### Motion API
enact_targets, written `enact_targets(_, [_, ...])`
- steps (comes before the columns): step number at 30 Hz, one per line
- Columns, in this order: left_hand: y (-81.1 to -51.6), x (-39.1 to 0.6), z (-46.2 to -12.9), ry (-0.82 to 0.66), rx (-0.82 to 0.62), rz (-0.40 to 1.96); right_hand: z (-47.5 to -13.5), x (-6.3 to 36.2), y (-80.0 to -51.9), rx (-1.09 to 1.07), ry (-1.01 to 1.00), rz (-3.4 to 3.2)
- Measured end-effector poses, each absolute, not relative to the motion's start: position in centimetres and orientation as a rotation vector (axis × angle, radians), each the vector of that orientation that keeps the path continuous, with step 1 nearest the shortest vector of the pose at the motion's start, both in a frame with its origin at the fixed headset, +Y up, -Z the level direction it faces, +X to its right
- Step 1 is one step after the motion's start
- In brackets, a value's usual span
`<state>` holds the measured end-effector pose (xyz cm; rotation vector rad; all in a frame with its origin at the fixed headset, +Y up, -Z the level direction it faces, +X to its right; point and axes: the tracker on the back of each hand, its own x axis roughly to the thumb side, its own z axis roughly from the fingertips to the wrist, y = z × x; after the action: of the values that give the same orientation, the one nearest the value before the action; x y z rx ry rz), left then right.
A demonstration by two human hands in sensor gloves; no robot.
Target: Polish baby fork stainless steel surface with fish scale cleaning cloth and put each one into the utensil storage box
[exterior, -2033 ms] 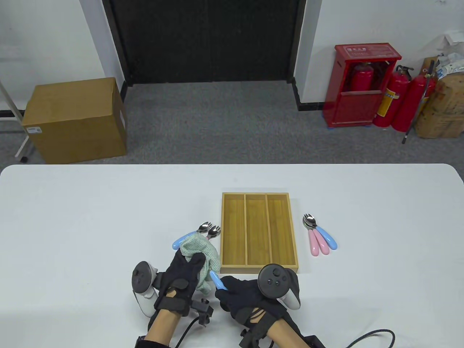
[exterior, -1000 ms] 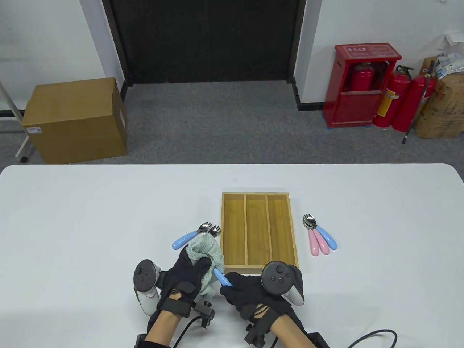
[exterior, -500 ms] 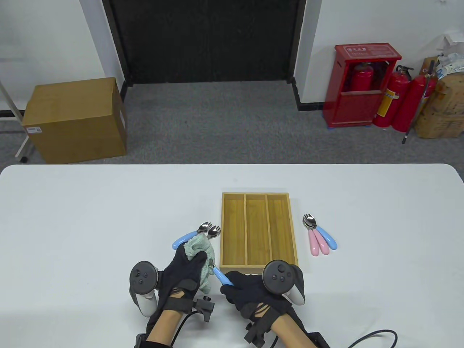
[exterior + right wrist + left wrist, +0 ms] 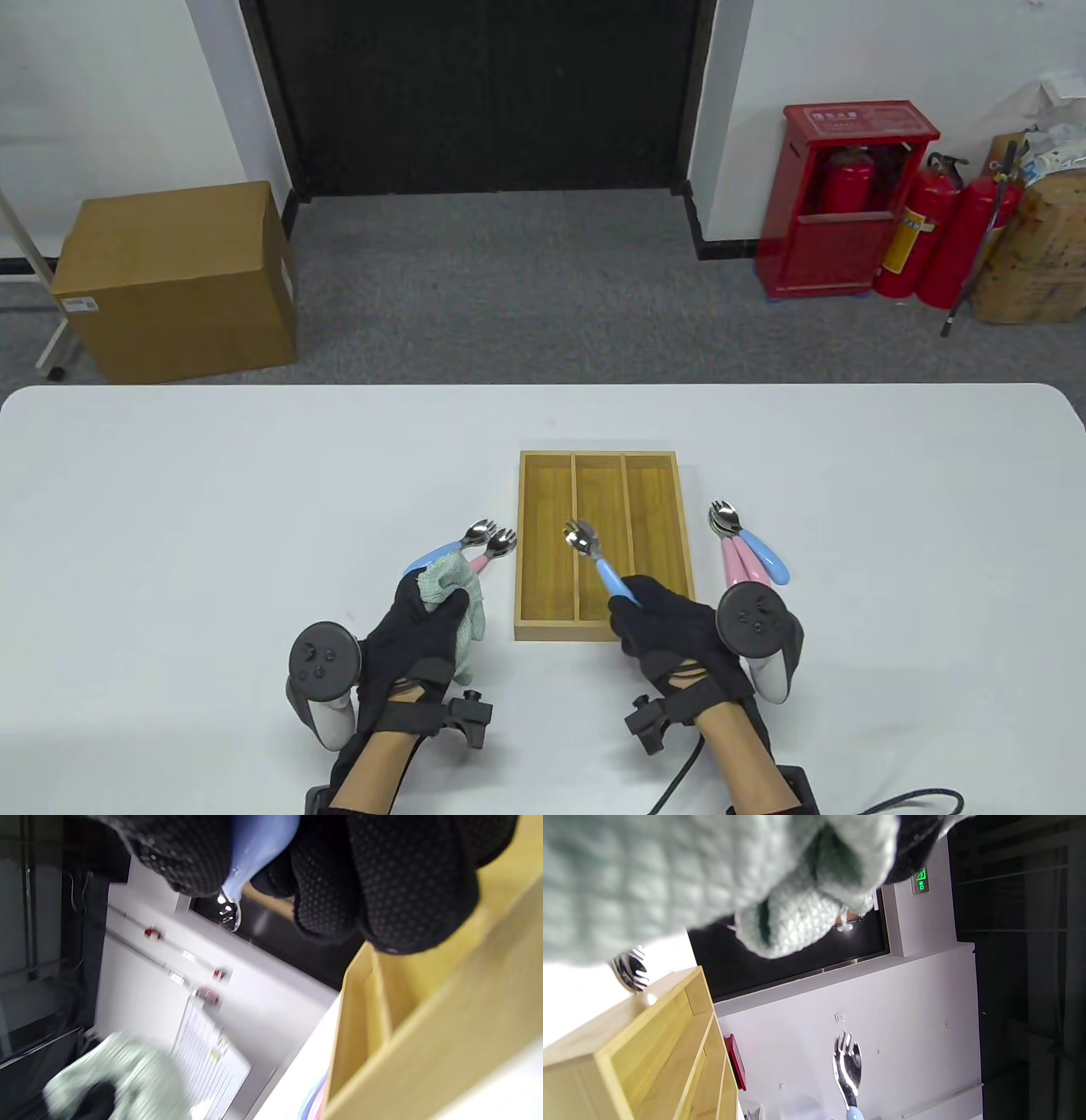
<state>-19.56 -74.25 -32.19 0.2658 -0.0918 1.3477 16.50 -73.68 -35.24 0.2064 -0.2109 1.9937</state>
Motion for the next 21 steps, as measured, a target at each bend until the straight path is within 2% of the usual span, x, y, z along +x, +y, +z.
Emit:
enact_targets(3, [-74.3, -19.2, -32.3, -0.12, 0.248, 1.337, -36.3, 18.1, -73.8, 0.029, -0.289, 2.09])
enact_targets(7, [-74.5, -18.9, -32.4, -0.132, 0.229, 1.337, -37.9, 18.8, -74.5, -0.133, -0.258, 2.291])
enact_targets(21, [-74.5, -19.0, -32.5, -0.141, 0.211, 1.362, -40.8, 16.8, -76.4, -0.269, -0.096, 2.569])
